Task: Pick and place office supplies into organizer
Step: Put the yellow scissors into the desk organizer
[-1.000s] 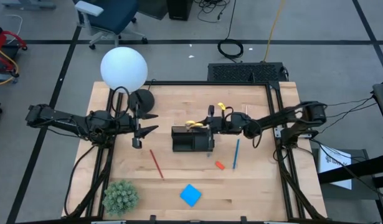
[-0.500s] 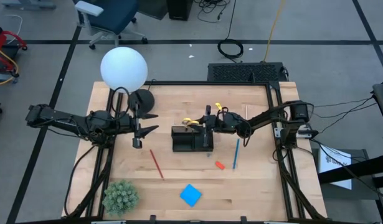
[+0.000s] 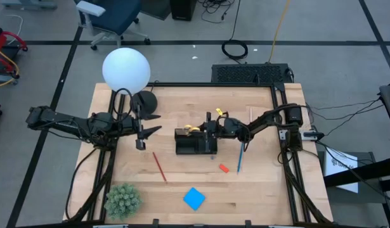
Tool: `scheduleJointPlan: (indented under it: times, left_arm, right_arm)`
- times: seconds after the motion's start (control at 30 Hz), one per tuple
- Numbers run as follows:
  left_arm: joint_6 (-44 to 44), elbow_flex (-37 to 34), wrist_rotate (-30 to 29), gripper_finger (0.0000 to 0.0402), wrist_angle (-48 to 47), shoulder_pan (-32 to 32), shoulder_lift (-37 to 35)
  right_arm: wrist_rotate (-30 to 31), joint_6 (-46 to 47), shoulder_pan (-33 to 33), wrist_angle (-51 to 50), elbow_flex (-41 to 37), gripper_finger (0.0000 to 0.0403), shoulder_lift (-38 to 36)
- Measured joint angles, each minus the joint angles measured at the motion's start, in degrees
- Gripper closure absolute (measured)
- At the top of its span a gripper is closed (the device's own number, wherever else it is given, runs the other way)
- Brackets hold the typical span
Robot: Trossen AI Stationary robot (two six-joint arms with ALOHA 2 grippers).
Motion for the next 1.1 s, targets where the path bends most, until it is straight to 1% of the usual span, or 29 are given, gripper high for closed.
scheduleJointPlan:
  times: [0.17, 0.5, 0.87, 1.1]
  left_arm:
    - [0.0, 0.0, 0.0, 0.0215, -0.1, 0.0, 0.0]
    - [0.0, 0.0, 0.0, 0.0215, -0.2, 0.0, 0.0]
    - [0.0, 0.0, 0.0, 0.0215, -0.2, 0.0, 0.0]
    - [0.0, 0.0, 0.0, 0.0215, -0.2, 0.0, 0.0]
  right_arm:
    - [0.0, 0.1, 0.2, -0.5, 1.9, 0.0365, 1.0]
    - [0.2, -0.3, 0.2, -1.6, 2.2, 0.0365, 1.0]
    - [0.2, 0.3, 0.2, -1.5, 2.2, 0.0314, 1.0]
    - [0.1, -0.3, 0.3, -1.4, 2.1, 0.0265, -0.3]
